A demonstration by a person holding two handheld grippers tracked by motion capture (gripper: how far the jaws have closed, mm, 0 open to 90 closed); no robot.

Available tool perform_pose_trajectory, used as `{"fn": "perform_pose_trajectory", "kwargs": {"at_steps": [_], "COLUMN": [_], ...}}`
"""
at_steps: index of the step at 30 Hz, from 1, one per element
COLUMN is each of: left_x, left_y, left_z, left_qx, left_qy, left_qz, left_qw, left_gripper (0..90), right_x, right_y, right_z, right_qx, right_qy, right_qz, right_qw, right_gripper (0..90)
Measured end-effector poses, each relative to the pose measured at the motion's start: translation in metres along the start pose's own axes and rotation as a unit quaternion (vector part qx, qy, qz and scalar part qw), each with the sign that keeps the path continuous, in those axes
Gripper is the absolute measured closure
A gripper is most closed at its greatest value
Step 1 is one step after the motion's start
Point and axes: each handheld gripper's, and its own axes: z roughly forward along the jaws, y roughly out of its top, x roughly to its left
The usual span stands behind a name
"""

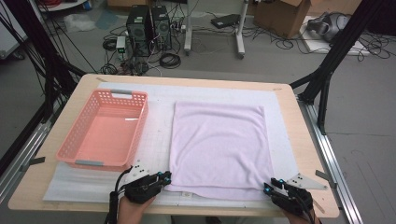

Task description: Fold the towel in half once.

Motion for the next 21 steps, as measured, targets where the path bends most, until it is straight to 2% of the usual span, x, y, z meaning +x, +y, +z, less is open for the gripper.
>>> {"fn": "perform_pose_trajectory", "kwargs": {"at_steps": [3,7,9,10,13,16,18,21], "left_x": [-0.002,-0.006,-0.01,-0.012,-0.013,-0.012,-0.011,-0.013], "left_y": [0.0,0.0,0.001,0.001,0.0,0.0,0.0,0.0], "left_z": [0.002,0.002,0.002,0.002,0.004,0.005,0.006,0.005], "left_qx": [0.005,0.011,0.01,0.009,0.023,0.032,0.036,0.032], "left_qy": [0.003,0.023,0.04,0.044,0.064,0.076,0.077,0.074], "left_qz": [-0.003,0.026,0.049,0.052,0.068,0.068,0.069,0.069], "left_qw": [1.0,0.9993,0.9979,0.9976,0.9954,0.9943,0.994,0.9944], "left_gripper": [73.0,70.6,70.6,70.7,76.7,84.1,85.9,86.7], "right_x": [0.0,-0.001,-0.001,-0.001,0.0,0.0,0.001,0.001], "right_y": [0.0,0.0,0.0,0.0,0.0,0.002,0.005,0.006], "right_z": [0.0,0.0,0.0,0.0,0.0,-0.004,-0.008,-0.007], "right_qx": [0.001,0.002,0.002,0.001,0.0,-0.012,-0.019,-0.005], "right_qy": [0.001,0.002,0.002,0.002,0.001,-0.009,-0.018,-0.02], "right_qz": [0.0,0.002,0.002,0.002,0.001,-0.009,-0.008,-0.008], "right_qw": [1.0,1.0,1.0,1.0,1.0,0.9998,0.9996,0.9997], "right_gripper": [60.2,60.2,60.1,60.1,60.2,64.1,66.0,64.6]}}
